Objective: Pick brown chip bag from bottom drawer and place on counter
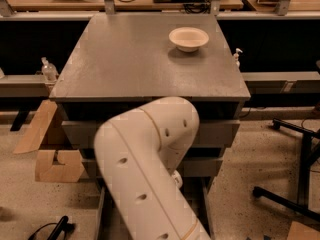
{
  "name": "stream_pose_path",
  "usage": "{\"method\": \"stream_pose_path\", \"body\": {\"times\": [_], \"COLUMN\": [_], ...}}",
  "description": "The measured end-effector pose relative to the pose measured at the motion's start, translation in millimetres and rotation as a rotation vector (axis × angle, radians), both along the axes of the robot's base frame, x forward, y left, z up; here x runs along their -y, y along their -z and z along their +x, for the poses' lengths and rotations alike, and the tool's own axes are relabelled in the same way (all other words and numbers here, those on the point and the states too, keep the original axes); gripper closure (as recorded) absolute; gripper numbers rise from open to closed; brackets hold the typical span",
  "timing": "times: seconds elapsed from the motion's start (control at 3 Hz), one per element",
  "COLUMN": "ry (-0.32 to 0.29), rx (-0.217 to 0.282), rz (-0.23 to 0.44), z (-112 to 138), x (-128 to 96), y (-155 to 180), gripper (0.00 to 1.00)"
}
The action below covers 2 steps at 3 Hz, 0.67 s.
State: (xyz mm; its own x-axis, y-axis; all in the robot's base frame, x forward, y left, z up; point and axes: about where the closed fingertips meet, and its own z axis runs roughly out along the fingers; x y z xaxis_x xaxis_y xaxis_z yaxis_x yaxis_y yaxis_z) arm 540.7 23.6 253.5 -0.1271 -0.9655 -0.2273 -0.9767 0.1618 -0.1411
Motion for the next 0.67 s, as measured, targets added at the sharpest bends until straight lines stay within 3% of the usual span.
{"method": "stream_pose_path", "body": {"times": [0.33,0.67], "ry": [0.014,0.011], "rx": [0.169,0.203], "rz": [0.032,0.045], "z": [26.2,15.5], "x": [-47.1,-70.4], "y": [-77.8,-92.4], "gripper": [1.00,1.00]}}
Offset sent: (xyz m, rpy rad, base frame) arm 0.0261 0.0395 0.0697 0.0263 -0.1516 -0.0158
